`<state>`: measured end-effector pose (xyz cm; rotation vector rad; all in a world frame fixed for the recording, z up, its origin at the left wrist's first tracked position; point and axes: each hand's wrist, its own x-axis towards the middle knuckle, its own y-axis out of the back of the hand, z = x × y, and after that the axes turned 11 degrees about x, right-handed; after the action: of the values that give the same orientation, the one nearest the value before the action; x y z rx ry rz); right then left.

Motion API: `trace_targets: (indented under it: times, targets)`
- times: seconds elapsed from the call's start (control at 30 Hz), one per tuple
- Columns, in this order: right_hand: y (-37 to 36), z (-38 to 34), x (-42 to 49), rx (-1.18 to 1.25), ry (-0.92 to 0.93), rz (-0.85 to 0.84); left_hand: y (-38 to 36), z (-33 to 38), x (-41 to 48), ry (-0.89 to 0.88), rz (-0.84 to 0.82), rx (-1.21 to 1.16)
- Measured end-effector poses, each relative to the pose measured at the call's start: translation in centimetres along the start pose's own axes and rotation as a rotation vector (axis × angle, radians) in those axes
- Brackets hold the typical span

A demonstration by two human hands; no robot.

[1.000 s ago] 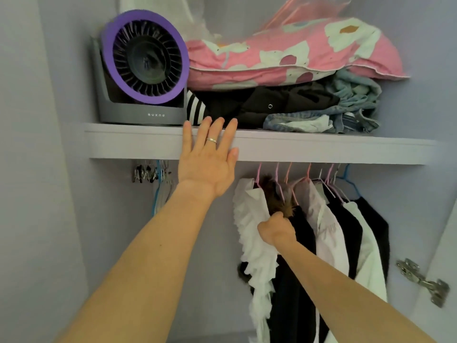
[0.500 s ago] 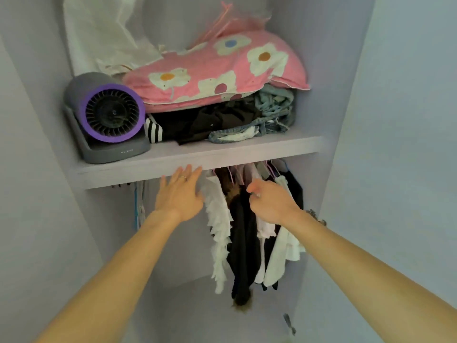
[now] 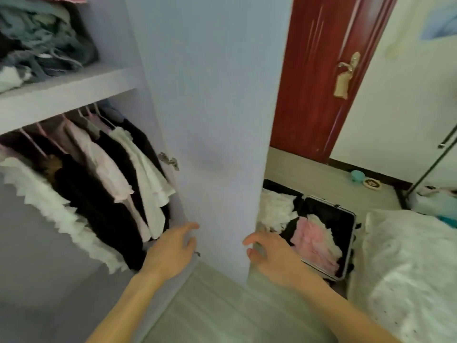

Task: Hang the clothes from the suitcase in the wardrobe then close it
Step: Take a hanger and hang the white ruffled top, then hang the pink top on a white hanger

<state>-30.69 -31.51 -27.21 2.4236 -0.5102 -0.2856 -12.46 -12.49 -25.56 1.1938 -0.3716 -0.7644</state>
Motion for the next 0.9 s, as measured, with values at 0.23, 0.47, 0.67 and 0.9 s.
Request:
trace_targets:
  times: [0.23,0.47,0.67,0.9]
  targets:
    - [8.8,12.9,-3.6,-0.006,-0.262,0.091,-9.9,14.7,8.5,-0.276,-0.245,0.022]
    - [16.9,22.5,-3.6,-0.055,-0.418,0.162,-15.1,26.0,15.1,-0.385,-0.370,0.011]
    - [21.2,30.1,-0.7,-0.126,-0.570,0.186,-19.3,31.8,22.4,-0.446,-0.449,0.113]
    - [26.0,38.5,7.0,-0.292,-0.656,0.204,-24.9,36.6,36.5,-0.510,-0.477,0.214]
